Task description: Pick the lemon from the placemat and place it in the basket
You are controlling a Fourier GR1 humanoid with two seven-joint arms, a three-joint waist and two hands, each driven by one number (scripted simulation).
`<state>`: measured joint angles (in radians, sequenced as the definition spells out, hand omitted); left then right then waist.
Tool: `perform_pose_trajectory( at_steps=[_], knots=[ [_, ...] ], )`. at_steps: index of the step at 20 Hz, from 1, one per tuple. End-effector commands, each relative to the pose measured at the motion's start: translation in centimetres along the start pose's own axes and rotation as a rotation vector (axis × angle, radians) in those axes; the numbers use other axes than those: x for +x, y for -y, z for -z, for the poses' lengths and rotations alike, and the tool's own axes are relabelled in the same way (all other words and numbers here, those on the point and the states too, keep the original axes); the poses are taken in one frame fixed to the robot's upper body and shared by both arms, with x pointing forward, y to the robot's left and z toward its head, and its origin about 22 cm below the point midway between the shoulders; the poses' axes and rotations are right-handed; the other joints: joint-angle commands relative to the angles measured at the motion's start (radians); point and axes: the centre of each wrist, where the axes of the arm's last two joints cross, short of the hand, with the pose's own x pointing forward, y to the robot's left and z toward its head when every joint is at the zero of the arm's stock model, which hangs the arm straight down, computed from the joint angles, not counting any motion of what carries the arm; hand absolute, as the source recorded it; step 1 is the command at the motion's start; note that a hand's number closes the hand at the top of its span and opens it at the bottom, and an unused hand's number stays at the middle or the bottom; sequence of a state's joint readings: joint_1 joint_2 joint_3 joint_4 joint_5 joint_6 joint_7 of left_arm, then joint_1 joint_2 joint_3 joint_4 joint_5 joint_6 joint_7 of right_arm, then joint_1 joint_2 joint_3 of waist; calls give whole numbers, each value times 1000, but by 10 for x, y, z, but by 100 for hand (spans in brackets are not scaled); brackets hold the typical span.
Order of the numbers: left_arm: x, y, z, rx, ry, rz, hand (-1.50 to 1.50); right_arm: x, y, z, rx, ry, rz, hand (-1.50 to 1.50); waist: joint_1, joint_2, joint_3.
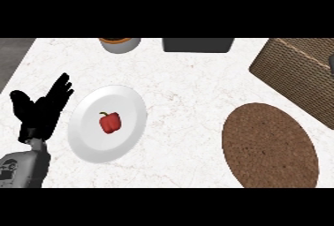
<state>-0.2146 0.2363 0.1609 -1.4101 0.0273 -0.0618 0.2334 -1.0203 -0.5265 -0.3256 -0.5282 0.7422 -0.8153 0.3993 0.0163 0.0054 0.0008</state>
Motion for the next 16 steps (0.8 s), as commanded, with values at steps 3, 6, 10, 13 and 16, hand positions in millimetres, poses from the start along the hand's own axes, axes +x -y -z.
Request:
perform_pose_trajectory(
  at_steps=[3, 6, 10, 13, 16],
  knots=[
    [-2, -15, 3, 26, -7, -7, 0, -14, 28, 22, -182, -113, 224, -150, -22, -4, 1],
    [-16, -5, 0, 52, -22, -10, 0, -28, 47, 29, -212, -155, 313, -150, -44, -12, 0],
    [-9, -15, -6, 43, -23, -6, 0, -78, 94, 44, -164, -178, 316, -150, -54, -17, 0],
    [-26, -28, -14, 61, -40, 6, 0, -88, 120, 35, -80, -161, 344, -150, -75, -23, -2],
    [-30, -37, -26, 55, -37, -15, 0, -128, 147, 26, 5, -188, 257, -150, -74, -25, -2]
  ],
)
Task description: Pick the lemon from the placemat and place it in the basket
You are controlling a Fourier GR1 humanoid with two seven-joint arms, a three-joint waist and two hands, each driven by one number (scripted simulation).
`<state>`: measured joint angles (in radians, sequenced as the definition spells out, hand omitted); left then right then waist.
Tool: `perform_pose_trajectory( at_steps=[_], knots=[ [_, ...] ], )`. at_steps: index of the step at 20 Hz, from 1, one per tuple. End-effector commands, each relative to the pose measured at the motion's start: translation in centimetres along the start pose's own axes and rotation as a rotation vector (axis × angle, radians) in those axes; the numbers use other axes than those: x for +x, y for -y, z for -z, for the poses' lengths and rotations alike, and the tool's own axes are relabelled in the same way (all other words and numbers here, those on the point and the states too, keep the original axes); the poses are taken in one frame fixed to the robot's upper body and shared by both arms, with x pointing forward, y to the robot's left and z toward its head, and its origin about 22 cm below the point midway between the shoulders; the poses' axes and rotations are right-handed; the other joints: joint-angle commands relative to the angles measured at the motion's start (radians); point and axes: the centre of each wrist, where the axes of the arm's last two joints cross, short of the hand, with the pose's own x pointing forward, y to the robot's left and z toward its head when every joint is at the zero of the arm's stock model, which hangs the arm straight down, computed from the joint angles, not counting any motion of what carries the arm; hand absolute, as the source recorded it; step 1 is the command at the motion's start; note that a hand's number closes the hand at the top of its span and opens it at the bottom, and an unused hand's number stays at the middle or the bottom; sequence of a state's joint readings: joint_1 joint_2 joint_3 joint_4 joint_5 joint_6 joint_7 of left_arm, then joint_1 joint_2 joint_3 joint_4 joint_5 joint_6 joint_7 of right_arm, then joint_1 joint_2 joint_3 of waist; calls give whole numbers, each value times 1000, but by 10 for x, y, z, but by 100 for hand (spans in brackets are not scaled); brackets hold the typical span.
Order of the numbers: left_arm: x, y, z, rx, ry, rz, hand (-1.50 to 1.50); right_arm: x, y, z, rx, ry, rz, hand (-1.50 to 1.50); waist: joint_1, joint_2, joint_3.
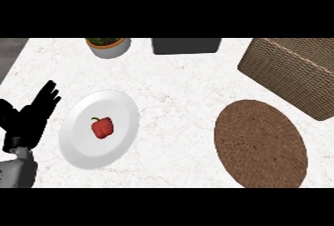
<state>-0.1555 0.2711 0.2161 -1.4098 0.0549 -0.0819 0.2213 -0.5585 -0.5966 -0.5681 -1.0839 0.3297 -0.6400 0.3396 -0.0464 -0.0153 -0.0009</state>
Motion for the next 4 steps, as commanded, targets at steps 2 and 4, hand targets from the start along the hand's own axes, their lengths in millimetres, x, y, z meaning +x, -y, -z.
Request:
perform_pose_trajectory(
  at_steps=[2, 4],
  knots=[
    [3, 5, 2, 7, -5, -3, 0, -17, 68, -1, 123, -24, -22, -150, -6, 2, 0],
    [17, 6, 3, 0, -2, -8, 0, -26, 102, 1, 128, -15, -22, -150, 3, 4, 1]
  ],
)
